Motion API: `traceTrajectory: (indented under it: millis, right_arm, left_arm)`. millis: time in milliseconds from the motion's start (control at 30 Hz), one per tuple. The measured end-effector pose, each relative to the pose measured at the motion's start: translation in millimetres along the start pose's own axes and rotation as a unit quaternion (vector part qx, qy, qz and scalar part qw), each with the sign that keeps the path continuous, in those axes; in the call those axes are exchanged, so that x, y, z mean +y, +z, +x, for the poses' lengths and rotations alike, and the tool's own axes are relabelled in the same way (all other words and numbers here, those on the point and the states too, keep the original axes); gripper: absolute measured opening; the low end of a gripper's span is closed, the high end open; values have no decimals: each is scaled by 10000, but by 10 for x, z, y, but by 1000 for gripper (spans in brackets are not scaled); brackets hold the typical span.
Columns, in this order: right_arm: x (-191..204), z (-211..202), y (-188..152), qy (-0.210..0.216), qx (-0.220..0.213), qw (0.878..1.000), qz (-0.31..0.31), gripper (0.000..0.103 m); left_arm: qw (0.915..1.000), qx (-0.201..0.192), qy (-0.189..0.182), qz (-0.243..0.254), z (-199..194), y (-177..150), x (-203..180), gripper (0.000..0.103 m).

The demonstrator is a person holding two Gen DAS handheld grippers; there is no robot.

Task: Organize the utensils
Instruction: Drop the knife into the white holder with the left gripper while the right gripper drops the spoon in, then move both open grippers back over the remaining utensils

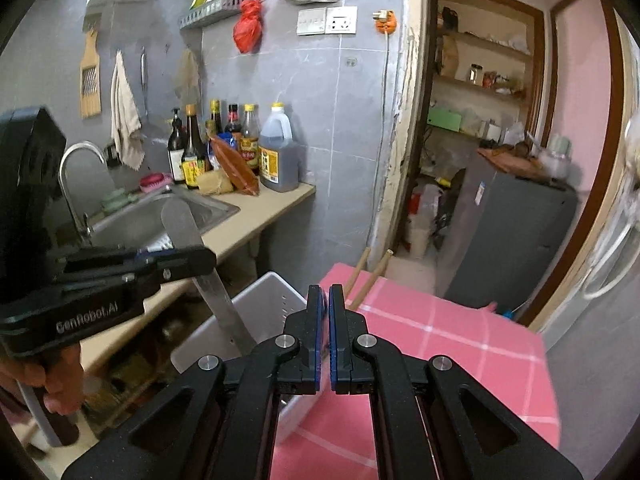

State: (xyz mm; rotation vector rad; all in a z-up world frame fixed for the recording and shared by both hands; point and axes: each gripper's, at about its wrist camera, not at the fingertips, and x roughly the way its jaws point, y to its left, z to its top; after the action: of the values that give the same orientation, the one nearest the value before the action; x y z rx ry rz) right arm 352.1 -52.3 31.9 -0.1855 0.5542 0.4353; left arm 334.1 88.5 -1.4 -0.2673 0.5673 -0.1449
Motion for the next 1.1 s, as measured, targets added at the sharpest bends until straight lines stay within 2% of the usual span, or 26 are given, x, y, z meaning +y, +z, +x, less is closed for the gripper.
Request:
traceTrajectory:
  millis: [167, 267, 333, 367, 400, 467, 533, 567, 633, 800, 867, 1100]
  right_arm:
    - [-100, -13, -17, 26, -144, 9995, 270, 5]
    - [-161, -81, -33, -52, -281, 9989, 371, 5]
    - [-216, -193, -68, -160, -454, 9977, 471, 10]
    - [-233, -239, -68, -207, -518, 9971, 511, 21]
    - [-270, -315, -96, -279, -640, 9958, 591, 35]
    - [-332, -443, -137, -388, -845, 9929, 739, 49]
    - [-403, -608, -220, -617, -1061, 9888, 851, 53]
    - [-426, -663, -234, -688, -1117, 9874, 883, 60]
    - [-490, -811, -309, -892, -1292, 9827, 985, 71]
    - [-642, -1201, -542, -1510, -1689, 9667, 1187, 98]
    - [-688, -1334, -637, -1720, -1779, 9613, 1213, 102]
    - [-847, -1740, -986, -2395, -1884, 9412, 1461, 102]
  left_arm:
    - [10000, 22, -80, 53, -20, -2, -31, 7]
    - [9999, -61, -47, 81, -63, 12, -58, 16]
    - [9999, -84, -62, 74, -85, 22, -72, 21]
    - [9999, -107, -53, 72, -101, 26, -88, 22]
    - [9999, -142, -40, 82, -122, 27, -109, 26]
    - [9997, -242, 9, 92, -171, 20, -149, 36]
    - [9992, -389, 95, 90, -235, 10, -199, 57]
    - [9986, -496, 145, 103, -276, 1, -237, 61]
    - [9973, -661, 267, 185, -343, -22, -331, 76]
    - [9924, -1014, 541, 428, -467, -110, -581, 95]
    - [9903, -1153, 603, 492, -512, -154, -684, 99]
    - [9839, -1458, 628, 821, -606, -409, -1089, 102]
